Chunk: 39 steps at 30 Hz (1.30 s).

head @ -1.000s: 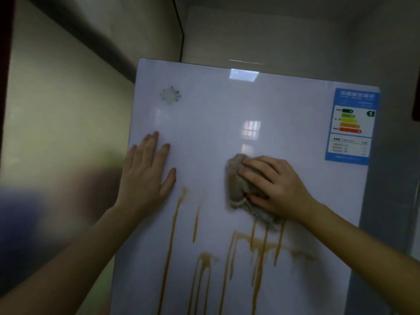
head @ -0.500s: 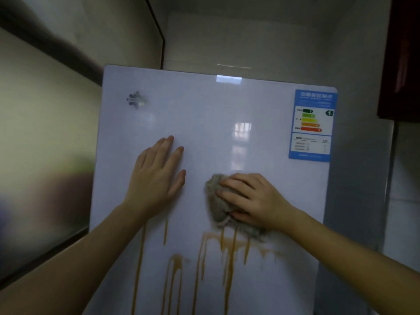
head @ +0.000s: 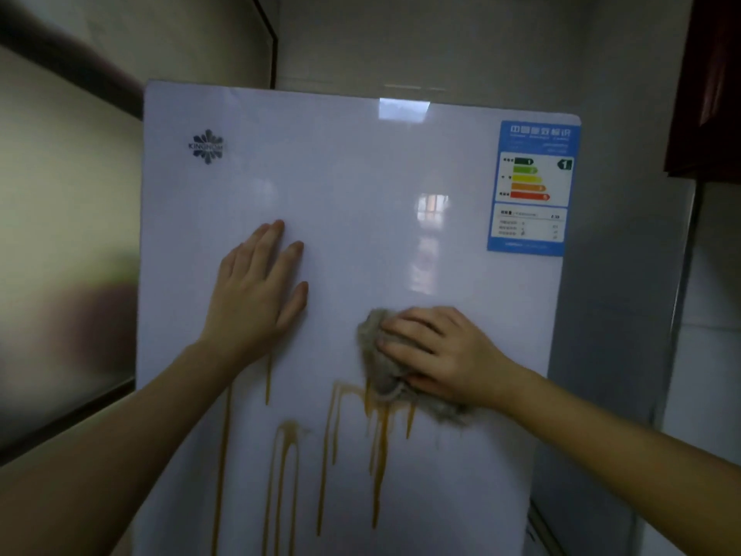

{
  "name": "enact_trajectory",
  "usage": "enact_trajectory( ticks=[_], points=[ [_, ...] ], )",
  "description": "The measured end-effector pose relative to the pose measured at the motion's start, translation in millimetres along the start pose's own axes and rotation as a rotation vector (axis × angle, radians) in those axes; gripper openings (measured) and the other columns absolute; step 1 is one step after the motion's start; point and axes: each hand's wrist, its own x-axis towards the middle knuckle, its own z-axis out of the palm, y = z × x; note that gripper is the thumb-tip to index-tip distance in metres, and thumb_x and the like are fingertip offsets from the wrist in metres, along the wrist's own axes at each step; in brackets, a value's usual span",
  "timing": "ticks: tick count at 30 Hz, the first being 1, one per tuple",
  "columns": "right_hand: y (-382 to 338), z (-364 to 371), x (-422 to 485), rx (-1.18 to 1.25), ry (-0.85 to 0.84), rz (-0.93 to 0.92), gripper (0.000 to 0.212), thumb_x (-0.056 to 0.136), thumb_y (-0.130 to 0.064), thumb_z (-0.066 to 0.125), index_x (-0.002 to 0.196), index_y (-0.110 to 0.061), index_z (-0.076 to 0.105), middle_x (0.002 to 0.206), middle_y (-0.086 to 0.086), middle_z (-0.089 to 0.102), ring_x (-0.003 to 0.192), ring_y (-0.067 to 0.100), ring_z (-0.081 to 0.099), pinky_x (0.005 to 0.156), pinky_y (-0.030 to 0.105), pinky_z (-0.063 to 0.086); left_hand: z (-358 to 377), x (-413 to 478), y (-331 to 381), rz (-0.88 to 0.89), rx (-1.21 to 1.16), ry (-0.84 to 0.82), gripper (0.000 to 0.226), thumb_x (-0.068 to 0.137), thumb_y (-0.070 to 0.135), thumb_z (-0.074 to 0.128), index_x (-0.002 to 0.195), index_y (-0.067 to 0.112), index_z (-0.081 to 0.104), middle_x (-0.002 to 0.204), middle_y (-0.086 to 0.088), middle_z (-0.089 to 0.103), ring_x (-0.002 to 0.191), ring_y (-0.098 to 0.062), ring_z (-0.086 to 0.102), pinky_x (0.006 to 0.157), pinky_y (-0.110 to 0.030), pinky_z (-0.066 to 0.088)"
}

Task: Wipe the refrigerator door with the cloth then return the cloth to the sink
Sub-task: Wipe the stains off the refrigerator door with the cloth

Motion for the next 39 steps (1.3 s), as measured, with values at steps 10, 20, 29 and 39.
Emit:
enact_trajectory(
  ticks=[10, 20, 29, 39],
  points=[
    [61.7, -34.8, -7.1, -0.09, 0.143, 0.499, 0.055, 0.089, -0.036, 0.071, 0.136, -0.01, 0.061, 0.142, 0.015, 0.057, 0.12, 0.039, 0.054, 0.099, 0.049, 0.042, 5.6, -7.1, 0.2, -0.023, -0.007, -0.022, 0.061, 0.099, 0.044, 0.041, 0.15, 0.01, 0.043, 0.164, -0.018, 0.029, 0.151, -0.035, 0.028, 0.119, -0.049, 0.027],
    [4.8, -22.0, -58.4, -0.016, -0.063, -0.035, 0.039, 0.098, -0.036, 0.063, 0.131, -0.015, 0.068, 0.138, 0.011, 0.064, 0.122, 0.031, 0.056, 0.093, 0.042, 0.045, 10.0, -9.1, 5.5, -0.039, -0.036, -0.038, 0.066, 0.1, 0.047, 0.036, 0.154, 0.01, 0.035, 0.167, -0.018, 0.02, 0.155, -0.033, 0.016, 0.126, -0.049, 0.016],
    [69.1, -58.9, -65.6, -0.143, 0.066, 0.499, 0.055, 0.091, -0.039, 0.067, 0.137, -0.01, 0.06, 0.142, 0.014, 0.055, 0.12, 0.038, 0.053, 0.099, 0.049, 0.045, 10.4, -9.5, 9.9, -0.067, -0.072, -0.03, 0.068, 0.097, 0.046, 0.036, 0.154, 0.008, 0.035, 0.167, -0.018, 0.02, 0.155, -0.034, 0.016, 0.126, -0.05, 0.013],
    [22.3, -41.9, -91.7, -0.051, -0.114, 0.161, 0.053, 0.096, -0.043, 0.065, 0.139, -0.013, 0.058, 0.142, 0.014, 0.056, 0.125, 0.034, 0.054, 0.099, 0.046, 0.047, 7.0, -9.2, 6.9, -0.053, -0.061, -0.065, 0.069, 0.097, 0.047, 0.035, 0.155, 0.009, 0.032, 0.167, -0.018, 0.017, 0.156, -0.034, 0.014, 0.126, -0.05, 0.012]
  ],
)
